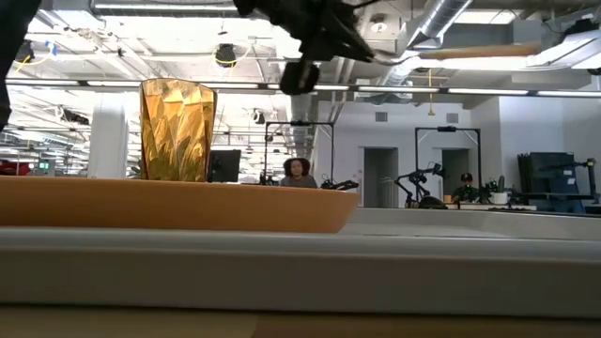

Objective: Pick and place plate/cup/fork/spoon on tray
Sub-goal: Put the orange spoon on the gray tray to the right of the orange plate

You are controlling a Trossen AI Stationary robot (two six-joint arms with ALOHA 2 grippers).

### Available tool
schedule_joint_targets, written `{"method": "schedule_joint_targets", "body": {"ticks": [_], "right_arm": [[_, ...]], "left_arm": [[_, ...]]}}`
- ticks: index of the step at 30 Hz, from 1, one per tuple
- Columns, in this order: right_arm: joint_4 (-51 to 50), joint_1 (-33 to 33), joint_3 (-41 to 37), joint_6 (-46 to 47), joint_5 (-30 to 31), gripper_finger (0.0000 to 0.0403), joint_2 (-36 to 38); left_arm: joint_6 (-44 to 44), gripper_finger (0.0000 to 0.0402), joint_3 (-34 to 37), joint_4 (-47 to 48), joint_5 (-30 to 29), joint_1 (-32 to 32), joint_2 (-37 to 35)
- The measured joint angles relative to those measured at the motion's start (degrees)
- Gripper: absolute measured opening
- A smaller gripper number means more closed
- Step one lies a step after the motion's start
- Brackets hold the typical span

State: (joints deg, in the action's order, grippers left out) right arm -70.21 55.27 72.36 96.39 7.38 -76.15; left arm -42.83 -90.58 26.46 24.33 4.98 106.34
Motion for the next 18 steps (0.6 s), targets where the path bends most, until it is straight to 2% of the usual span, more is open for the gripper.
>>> {"method": "schedule_joint_targets", "body": {"ticks": [3,8,15,18], "right_arm": [[0.0,0.3,0.0,1.5,0.4,0.0265,0.0],[0.2,0.2,0.0,1.7,1.3,0.0265,0.0],[0.2,0.2,0.0,1.3,3.5,0.0265,0.0],[0.2,0.2,0.0,1.3,4.9,0.0265,0.0]], "left_arm": [[3.1,0.0000,-1.9,1.1,2.9,-1.5,4.3],[8.7,0.0000,-7.5,4.4,3.8,-3.2,10.9],[20.1,0.0000,-18.8,17.7,3.8,-3.6,19.6],[22.5,0.0000,-21.9,19.3,3.9,-3.6,21.6]]}}
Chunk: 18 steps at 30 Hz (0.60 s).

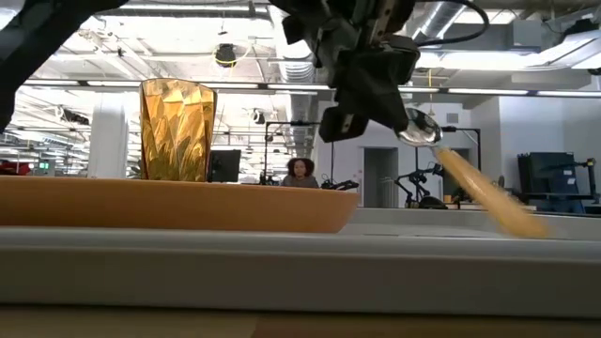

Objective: Pick and place plate/cup/fork/spoon on tray
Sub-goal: Put the orange spoon on the gray tray to the right of the orange plate

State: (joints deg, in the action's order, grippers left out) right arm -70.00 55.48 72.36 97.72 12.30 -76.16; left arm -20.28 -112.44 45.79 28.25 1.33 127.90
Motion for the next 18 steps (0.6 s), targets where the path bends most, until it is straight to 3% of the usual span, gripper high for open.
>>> {"method": "schedule_joint_targets", "body": {"ticks": [11,18], "right_arm": [[0.2,0.0,0.0,0.0,1.3,0.0265,0.0],[0.2,-0.1,0.0,0.3,2.9,0.0265,0.0]], "left_arm": [[3.6,0.0000,1.7,-0.1,1.5,-0.2,0.7],[3.1,0.0000,2.4,-1.7,-0.5,-0.3,0.7]]}}
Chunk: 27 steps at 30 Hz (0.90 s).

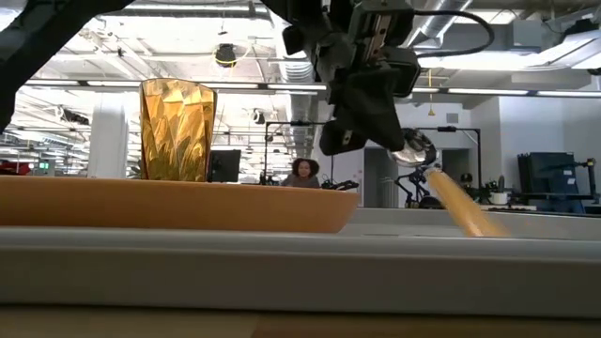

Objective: Pick and place plate/cup/fork/spoon on tray
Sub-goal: Put the orange spoon on the gray tray to the right of the orange plate

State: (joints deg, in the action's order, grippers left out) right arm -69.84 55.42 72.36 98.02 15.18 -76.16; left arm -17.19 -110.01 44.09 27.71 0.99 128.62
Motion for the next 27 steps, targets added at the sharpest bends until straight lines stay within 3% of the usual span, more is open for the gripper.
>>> {"method": "schedule_joint_targets", "body": {"ticks": [8,27], "right_arm": [[0.0,0.0,0.0,1.0,0.0,0.0265,0.0],[0.0,-0.1,0.0,1.0,0.6,0.0265,0.0]], "left_arm": [[-3.1,0.0000,0.9,-0.4,1.9,-0.9,2.8],[-5.6,0.0017,2.4,-3.0,-2.2,-0.8,2.8]]}}
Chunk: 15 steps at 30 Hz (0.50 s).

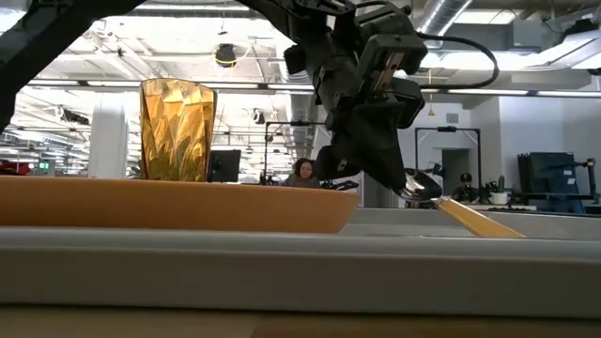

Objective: Pick and place plate/cup/fork/spoon on tray
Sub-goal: Put the orange spoon on the gray tray to the right of the orange plate

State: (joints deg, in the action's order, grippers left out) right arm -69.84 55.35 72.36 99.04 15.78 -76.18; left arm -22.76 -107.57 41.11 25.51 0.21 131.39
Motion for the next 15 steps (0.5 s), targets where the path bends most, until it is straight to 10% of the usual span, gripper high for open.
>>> {"method": "schedule_joint_targets", "body": {"ticks": [15], "right_arm": [[0.0,0.0,0.0,0.0,0.0,0.0265,0.0]], "left_arm": [[3.8,0.0037,0.0,0.7,-2.9,-0.3,0.0]]}}
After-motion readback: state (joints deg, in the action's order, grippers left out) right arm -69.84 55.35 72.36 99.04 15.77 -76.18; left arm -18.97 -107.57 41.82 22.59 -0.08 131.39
